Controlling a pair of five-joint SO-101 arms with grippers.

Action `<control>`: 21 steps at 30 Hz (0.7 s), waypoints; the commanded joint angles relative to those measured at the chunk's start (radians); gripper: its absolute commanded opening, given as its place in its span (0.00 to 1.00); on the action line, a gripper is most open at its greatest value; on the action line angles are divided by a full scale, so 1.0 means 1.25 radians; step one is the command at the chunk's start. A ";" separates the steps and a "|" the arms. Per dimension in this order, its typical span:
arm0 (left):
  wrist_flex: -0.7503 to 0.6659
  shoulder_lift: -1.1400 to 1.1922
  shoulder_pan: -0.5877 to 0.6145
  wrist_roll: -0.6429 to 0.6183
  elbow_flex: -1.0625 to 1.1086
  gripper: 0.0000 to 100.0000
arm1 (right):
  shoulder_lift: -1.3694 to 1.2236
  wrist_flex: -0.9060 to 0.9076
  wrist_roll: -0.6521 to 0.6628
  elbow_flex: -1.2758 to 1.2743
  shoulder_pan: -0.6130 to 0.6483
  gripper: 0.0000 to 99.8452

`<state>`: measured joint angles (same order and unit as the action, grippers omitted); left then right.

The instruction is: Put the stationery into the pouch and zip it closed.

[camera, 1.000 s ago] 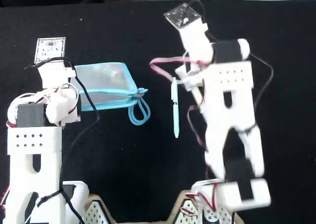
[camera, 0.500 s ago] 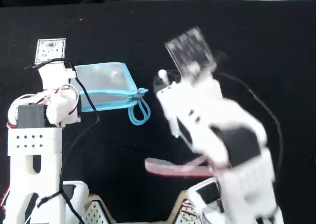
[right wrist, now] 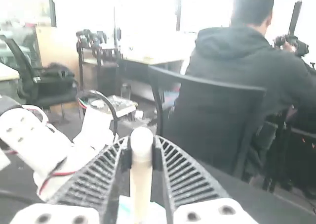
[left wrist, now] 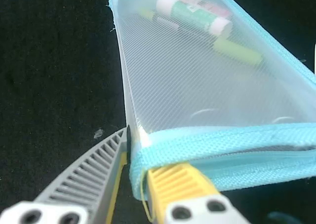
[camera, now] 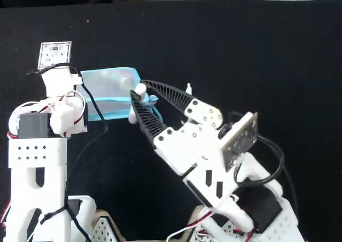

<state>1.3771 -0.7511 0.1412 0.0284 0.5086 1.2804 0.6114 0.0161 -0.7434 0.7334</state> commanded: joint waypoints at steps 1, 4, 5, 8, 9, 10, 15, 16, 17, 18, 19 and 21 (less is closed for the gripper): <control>-0.001 0.000 0.007 0.006 -0.002 0.03 | 0.008 -0.104 -0.005 -0.028 0.006 0.01; -0.001 0.000 0.007 0.006 -0.002 0.03 | 0.008 -0.203 -0.004 -0.084 0.006 0.01; -0.001 0.000 0.007 0.006 -0.002 0.03 | 0.008 -0.236 -0.004 -0.107 0.006 0.01; -0.001 0.000 0.007 0.006 -0.002 0.03 | 0.008 -0.333 -0.004 -0.181 0.004 0.01; -0.001 0.000 0.007 0.006 -0.002 0.03 | 0.008 -0.360 -0.004 -0.203 0.004 0.01; -0.001 0.000 0.007 0.006 -0.002 0.03 | 0.008 -0.384 -0.004 -0.226 0.004 0.01; -0.001 0.000 0.007 0.006 -0.002 0.03 | 0.008 -0.443 -0.002 -0.307 0.002 0.01; -0.001 0.000 0.007 0.006 -0.002 0.03 | 0.008 -0.450 -0.002 -0.321 0.002 0.01; -0.001 0.000 0.007 0.006 -0.002 0.03 | 0.008 -0.459 -0.002 -0.334 0.001 0.01; -0.001 0.000 0.007 0.006 -0.002 0.03 | 0.007 -0.471 0.000 -0.349 0.001 0.01; -0.001 0.000 0.007 0.006 -0.002 0.03 | 0.007 -0.482 0.016 -0.366 0.001 0.01; -0.001 0.000 0.007 0.006 -0.002 0.03 | 0.007 -0.519 0.079 -0.407 0.001 0.01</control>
<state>1.3771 -0.7511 0.1412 0.0284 0.5086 1.2804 0.0299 0.0361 -1.2221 0.7350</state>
